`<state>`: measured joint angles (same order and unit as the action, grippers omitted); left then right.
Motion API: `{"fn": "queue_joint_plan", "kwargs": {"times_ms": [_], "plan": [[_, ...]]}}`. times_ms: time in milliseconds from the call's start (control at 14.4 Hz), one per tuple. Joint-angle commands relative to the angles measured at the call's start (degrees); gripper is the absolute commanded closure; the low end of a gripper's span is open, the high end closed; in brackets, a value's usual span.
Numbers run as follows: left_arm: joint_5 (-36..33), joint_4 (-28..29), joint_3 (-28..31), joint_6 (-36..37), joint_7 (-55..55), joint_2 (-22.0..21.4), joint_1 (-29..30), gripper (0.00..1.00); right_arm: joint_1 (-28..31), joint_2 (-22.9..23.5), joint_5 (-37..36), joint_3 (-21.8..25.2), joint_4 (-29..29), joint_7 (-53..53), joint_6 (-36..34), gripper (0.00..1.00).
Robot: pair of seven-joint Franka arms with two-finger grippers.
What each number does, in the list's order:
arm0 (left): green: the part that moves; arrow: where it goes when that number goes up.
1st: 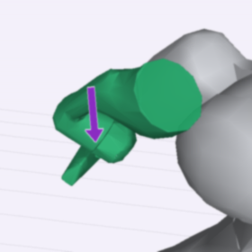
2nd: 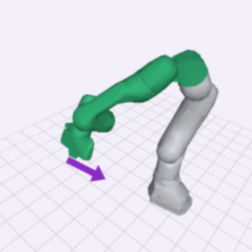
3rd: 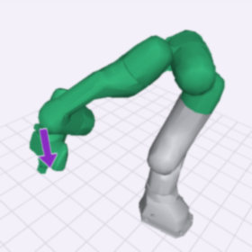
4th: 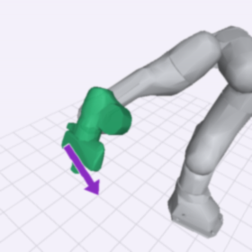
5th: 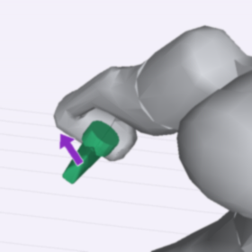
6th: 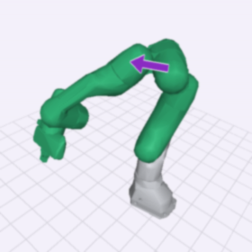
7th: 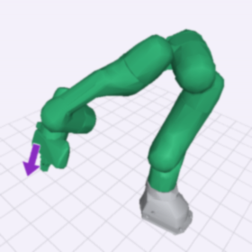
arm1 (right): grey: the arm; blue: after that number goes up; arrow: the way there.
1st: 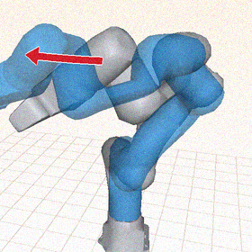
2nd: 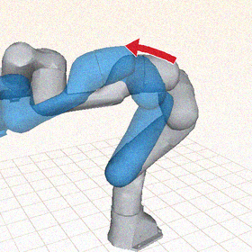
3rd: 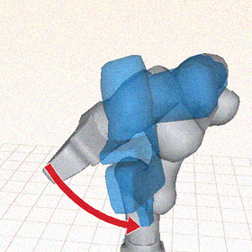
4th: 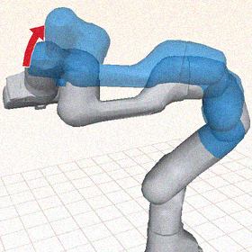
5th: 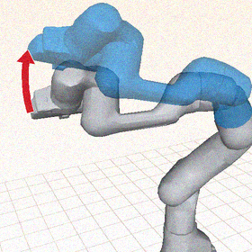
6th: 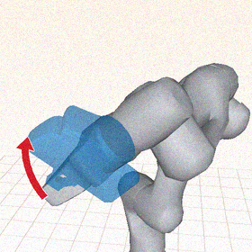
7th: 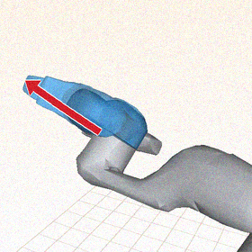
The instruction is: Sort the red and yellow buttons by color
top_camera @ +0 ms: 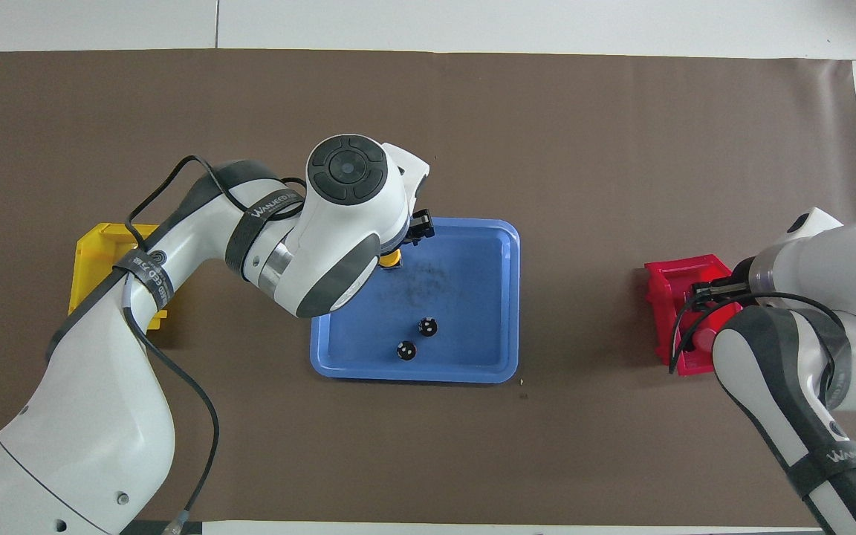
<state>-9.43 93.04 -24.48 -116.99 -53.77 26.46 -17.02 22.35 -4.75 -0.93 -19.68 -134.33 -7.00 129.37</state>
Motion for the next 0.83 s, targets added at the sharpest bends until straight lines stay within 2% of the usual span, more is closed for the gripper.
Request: {"fn": "queue_joint_plan", "kwargs": {"times_ms": [0,277,623,761], "plan": [[-1.3,0.6,0.7,-1.7,-1.3,0.6,-0.5,0.18,0.7,-0.9,1.7,-0.6,-1.5,-1.7,1.2,0.78],[-1.3,1.8,0.7,-2.7,-1.7,0.5,-0.2,0.21,-0.6,-0.9,1.7,-0.6,-1.6,-2.0,1.2,0.78],[-1.1,1.9,0.7,-2.0,-1.7,0.4,0.0,0.37,-0.6,-1.1,1.7,-0.5,-3.2,-2.1,4.5,0.77],[-1.1,2.1,0.7,-1.4,-1.9,0.3,0.0,0.38,-0.6,-1.1,1.7,-0.5,-3.3,-2.1,4.5,0.69]]}}
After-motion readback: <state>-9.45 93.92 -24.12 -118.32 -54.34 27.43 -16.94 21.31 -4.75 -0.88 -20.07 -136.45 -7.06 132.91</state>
